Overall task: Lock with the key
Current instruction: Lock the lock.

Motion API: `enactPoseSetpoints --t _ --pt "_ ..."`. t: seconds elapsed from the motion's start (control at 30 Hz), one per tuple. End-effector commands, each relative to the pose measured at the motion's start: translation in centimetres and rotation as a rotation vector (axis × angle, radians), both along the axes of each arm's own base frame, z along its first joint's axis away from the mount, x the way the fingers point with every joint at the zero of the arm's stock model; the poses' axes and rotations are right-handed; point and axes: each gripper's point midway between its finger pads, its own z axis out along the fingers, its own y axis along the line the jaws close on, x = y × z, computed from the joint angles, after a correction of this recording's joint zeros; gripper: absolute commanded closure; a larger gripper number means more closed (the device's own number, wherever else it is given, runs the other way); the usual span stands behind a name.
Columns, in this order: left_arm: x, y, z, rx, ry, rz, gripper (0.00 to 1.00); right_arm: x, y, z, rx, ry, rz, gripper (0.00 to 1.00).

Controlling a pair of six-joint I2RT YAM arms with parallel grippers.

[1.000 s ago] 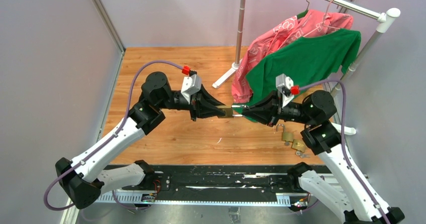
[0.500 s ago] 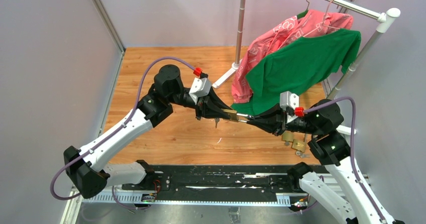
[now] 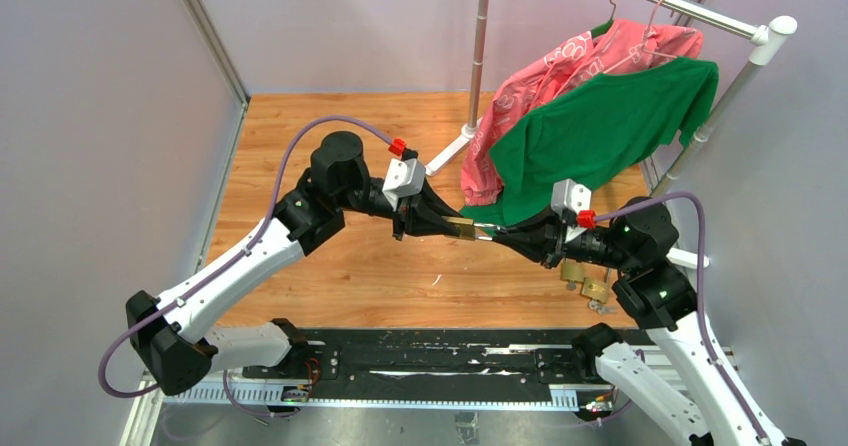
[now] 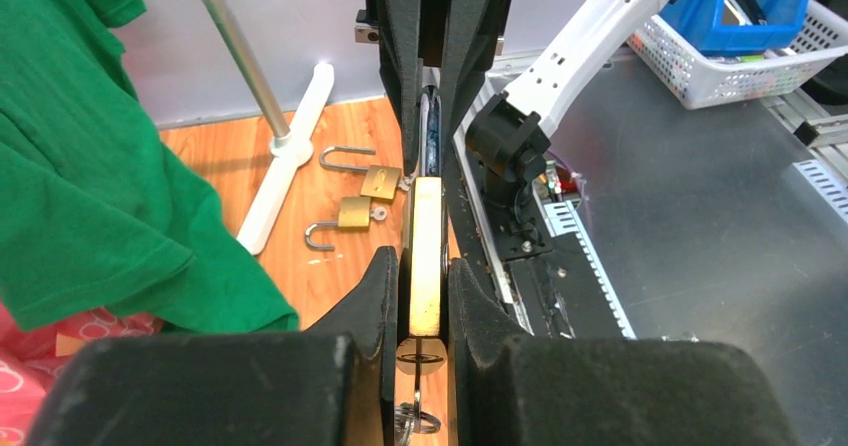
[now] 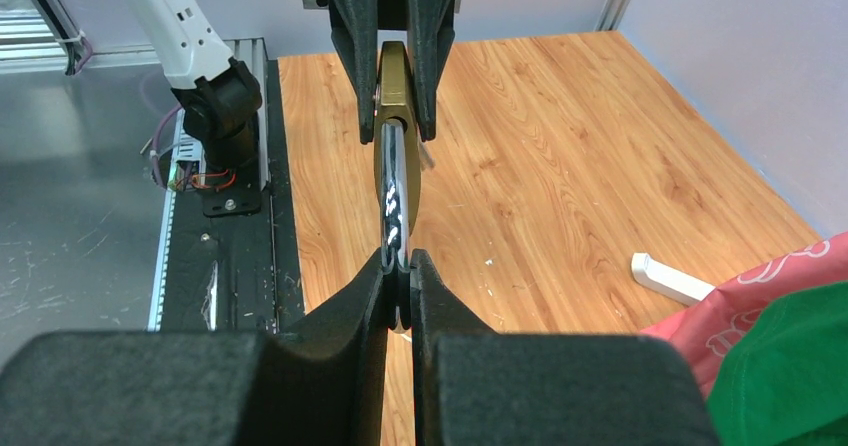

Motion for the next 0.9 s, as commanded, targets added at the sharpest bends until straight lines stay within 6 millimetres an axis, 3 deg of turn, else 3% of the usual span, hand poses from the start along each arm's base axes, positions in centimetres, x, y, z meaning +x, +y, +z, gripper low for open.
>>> enactPoseSetpoints --t 0.0,0.1,0.2,0.37,0.5,0.73,0.8,0.87 --pt "0.9 -0.3 0.7 -0.023 -0.1 0.035 1.0 -0.7 0.2 2.0 0.029 -0.043 0.02 1.0" --pt "0.7 -0.2 0.2 -0.013 -0.114 0.032 1.0 -0.9 0.3 2.3 0.042 -0.042 0.033 1.0" --pt "2.2 -0.9 0.7 -0.015 -0.026 0.11 1.0 -1.4 0.4 2.1 0.032 -0.049 0.063 1.0" --pt "2.9 -1.7 1.5 -0.029 0.109 0.147 1.0 -1.8 0.4 1.6 0.028 -0.048 0.089 1.0" --pt "2.3 -1.9 1.1 -0.01 0.067 0.137 1.0 -1.5 0.6 1.0 0.008 -0.025 0.09 1.0" --pt "1.6 -1.1 -0.3 0.057 -0.003 0.131 1.0 0.7 -0.2 -0.4 -0.059 0.022 -0.047 1.0" --pt "1.8 -1.2 -0.2 0.05 -0.01 0.143 1.0 0.3 -0.1 -0.1 -0.039 0.009 -0.028 1.0" --pt "1.7 -1.3 0.2 0.03 -0.001 0.134 1.0 -0.7 0.0 0.7 -0.004 -0.017 0.014 0.91"
